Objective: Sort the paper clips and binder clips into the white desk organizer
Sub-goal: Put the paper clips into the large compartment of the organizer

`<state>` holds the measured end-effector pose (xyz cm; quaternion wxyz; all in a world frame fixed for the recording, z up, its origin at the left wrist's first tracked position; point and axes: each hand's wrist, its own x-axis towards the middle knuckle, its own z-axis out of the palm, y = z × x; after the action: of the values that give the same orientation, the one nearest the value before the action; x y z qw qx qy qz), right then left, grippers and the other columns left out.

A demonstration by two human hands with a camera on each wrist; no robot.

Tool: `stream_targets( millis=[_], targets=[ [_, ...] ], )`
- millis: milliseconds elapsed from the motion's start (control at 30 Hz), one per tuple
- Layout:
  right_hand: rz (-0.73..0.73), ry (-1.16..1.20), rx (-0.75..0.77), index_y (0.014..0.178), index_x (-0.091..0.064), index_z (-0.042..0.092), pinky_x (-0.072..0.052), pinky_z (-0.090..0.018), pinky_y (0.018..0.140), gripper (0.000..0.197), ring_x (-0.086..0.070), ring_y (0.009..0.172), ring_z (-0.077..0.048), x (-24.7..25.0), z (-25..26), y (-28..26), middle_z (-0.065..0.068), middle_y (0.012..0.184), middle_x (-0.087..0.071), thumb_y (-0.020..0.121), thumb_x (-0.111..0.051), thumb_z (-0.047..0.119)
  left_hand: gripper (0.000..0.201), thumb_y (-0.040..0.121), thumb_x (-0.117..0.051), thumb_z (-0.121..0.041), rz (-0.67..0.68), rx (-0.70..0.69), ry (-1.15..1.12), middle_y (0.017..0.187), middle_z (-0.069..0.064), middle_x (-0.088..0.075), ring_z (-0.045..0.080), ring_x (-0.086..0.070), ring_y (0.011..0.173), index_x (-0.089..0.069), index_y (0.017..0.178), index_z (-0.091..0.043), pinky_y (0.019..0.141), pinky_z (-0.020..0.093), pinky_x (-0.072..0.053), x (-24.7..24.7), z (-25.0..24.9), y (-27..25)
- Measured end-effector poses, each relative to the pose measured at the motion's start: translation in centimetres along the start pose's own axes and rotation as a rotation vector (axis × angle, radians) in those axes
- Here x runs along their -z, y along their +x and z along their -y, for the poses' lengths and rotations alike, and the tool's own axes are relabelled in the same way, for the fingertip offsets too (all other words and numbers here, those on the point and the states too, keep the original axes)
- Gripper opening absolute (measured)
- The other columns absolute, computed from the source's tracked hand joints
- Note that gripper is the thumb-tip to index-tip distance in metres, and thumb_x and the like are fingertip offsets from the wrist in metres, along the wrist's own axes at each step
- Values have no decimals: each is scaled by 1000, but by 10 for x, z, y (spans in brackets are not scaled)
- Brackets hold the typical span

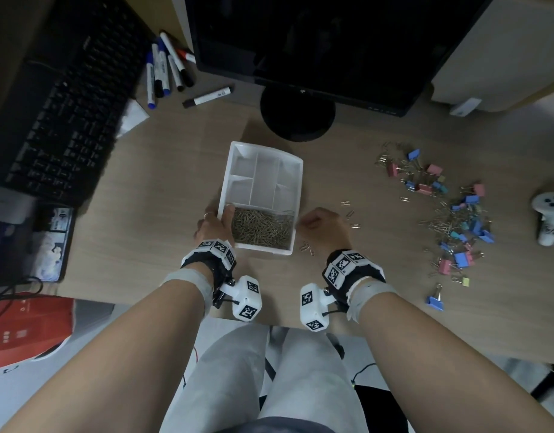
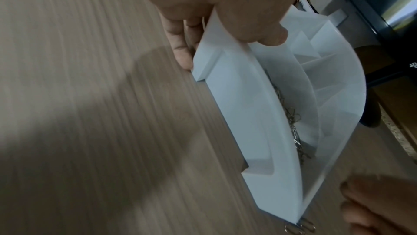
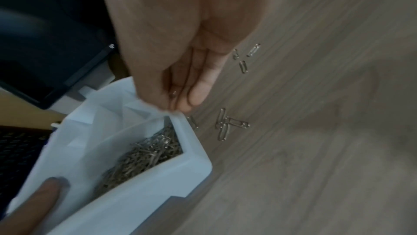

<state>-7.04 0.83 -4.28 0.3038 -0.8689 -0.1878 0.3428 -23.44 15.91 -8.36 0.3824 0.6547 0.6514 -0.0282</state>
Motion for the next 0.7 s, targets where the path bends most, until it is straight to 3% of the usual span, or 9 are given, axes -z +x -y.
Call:
stream_targets(
  millis=[67,133,200,267,367,467,533,600,700],
  targets=[
    [152,97,48,78,-75,24,-56,-25,75,7,-70,75,-4,-2,11,-4,9,74,-74,73,-81,23,70,93,-32,-64,10,-1,4,122,21,-57,42,-54,114,-45,133,-9,98,50,-44,0,0,0],
    [173,121,64,80,-78,27,-57,-26,76,12,-71,78,-5,-4,18,-3,12,77,-75,71,-84,32,71,92,-31,-65,15,0,1,122,21,-57,41,-55,113,-45,134,-10,98,51,-45,0,-1,0],
    [34,32,28,81,-76,29,-57,-27,74,15,-70,78,-8,-4,15,3,11,79,-75,76,-77,43,72,92,-31,-65,10,0,3,122,21,-57,41,-55,112,-45,134,-9,97,50,-45,1,-1,-1],
    [-114,-130,-64,85,-70,33,-57,-32,77,11,-70,84,-19,-1,5,8,7,86,-75,83,-63,42,71,92,-32,-65,5,5,8,121,21,-58,41,-56,112,-46,133,-9,96,50,-46,2,-1,-1],
    [-134,-209,-160,103,-69,31,-55,-37,80,19,-68,96,-32,-2,-4,9,-5,103,-72,89,-56,31,70,92,-32,-64,4,2,-6,122,21,-58,41,-56,112,-47,132,-9,97,50,-46,4,1,1],
    [-168,-284,81,112,-67,26,-52,-37,78,27,-62,103,-34,-12,4,12,-7,118,-58,89,-55,20,65,94,-33,-60,2,0,7,122,21,-58,40,-56,113,-48,131,-8,98,49,-45,5,2,3],
    [-98,-399,234,116,-66,33,-51,-39,88,35,-50,119,-28,-18,14,15,-4,131,-45,86,-59,17,69,93,-32,-64,7,-3,13,121,21,-59,40,-56,113,-48,130,-8,98,48,-45,5,3,4],
    [7,-605,241,123,-61,38,-45,-41,99,38,-36,130,-27,-18,23,17,-2,140,-35,87,-61,26,69,93,-32,-64,21,16,9,122,20,-58,40,-56,113,-47,131,-8,98,49,-45,5,3,3],
    [73,-732,182,129,-57,39,-39,-43,104,39,-31,133,-31,-15,30,22,-5,145,-30,90,-59,35,72,92,-30,-66,13,19,18,120,20,-59,40,-56,111,-47,131,-9,97,48,-45,4,2,2]
  ],
)
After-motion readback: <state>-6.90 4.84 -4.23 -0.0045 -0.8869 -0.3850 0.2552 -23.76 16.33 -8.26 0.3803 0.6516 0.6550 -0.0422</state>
